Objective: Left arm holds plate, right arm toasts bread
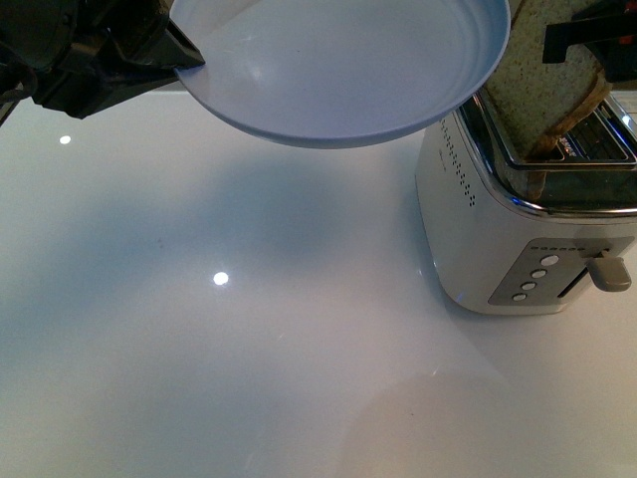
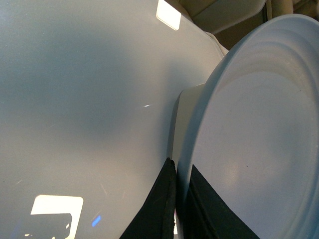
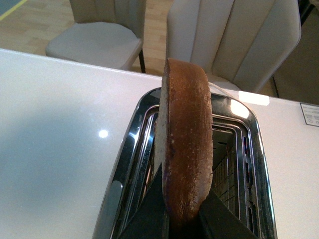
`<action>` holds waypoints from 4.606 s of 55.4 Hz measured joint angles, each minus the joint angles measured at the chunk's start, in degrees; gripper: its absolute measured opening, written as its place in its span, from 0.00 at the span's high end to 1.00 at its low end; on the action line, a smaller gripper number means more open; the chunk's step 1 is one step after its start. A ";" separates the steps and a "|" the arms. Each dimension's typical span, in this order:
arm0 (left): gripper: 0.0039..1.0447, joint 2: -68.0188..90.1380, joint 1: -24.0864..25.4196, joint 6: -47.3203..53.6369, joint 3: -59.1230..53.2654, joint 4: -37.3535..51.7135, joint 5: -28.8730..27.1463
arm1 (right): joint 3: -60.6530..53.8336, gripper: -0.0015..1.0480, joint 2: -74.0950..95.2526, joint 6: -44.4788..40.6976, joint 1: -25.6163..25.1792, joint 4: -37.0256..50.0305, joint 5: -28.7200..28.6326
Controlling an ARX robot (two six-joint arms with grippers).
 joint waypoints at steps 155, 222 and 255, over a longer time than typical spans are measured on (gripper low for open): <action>0.98 0.46 -0.61 1.95 -0.11 -0.81 -1.16 | -38.95 0.98 -73.88 5.31 -13.29 -15.28 -4.22; 0.98 0.46 -0.81 2.27 -0.11 -0.81 -1.11 | -38.93 0.38 -91.95 5.20 -13.29 -33.64 -4.20; 0.98 0.46 1.14 5.07 -0.17 -1.99 0.00 | -38.93 0.08 -91.97 5.22 -13.29 -33.64 -4.17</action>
